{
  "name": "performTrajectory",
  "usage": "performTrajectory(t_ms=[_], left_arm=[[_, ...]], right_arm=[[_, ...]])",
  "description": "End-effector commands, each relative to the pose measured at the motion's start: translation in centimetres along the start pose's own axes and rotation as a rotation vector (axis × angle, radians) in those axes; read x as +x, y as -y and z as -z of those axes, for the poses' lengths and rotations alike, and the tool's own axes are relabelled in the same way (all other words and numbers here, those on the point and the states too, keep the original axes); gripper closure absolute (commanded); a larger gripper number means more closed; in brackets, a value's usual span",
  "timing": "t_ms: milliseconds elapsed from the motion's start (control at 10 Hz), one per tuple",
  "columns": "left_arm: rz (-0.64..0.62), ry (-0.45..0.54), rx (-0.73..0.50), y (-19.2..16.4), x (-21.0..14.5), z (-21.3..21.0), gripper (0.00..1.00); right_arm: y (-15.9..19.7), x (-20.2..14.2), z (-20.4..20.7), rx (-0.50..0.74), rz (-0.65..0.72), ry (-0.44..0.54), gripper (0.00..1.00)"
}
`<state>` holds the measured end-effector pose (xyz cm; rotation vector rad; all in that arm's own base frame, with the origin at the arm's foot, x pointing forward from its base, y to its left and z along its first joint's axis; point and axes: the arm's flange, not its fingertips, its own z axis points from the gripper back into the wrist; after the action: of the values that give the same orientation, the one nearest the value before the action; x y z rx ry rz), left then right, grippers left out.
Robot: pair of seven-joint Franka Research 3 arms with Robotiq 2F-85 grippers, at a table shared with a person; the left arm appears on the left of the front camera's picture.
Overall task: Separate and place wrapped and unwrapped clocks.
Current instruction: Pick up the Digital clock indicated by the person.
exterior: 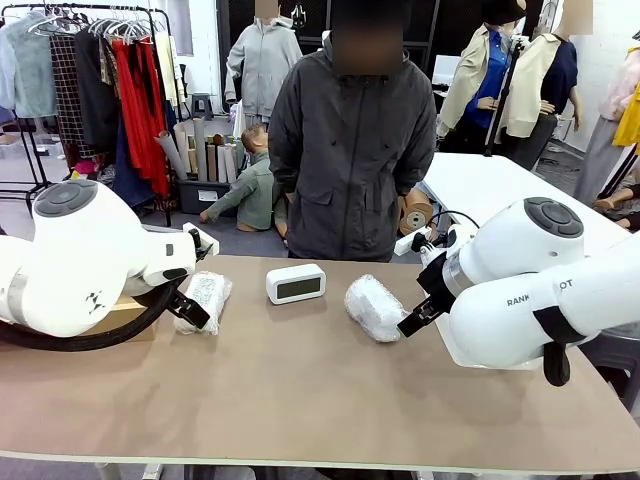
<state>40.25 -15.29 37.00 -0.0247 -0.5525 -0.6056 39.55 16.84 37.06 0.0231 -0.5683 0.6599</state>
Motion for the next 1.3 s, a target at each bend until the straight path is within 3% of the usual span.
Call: performTrajectory(t_ms=[0,800,1200], left_arm=[[-0.001,0.000,0.000,-0.1,0.0,0.0,0.00],[0.000,0.000,0.000,0.0,0.0,0.0,0.00],[0.088,-0.083,-0.141,-0.4,1.7,-3.5,0.00]], right_arm=[[0.0,0.0,0.0,0.000,0.001,0.001,0.00],[0.0,0.0,0.0,0.000,0.000,0.000,0.00],[-1.9,1.8,-1.3,0.152,-0.105,-0.013,0.00]])
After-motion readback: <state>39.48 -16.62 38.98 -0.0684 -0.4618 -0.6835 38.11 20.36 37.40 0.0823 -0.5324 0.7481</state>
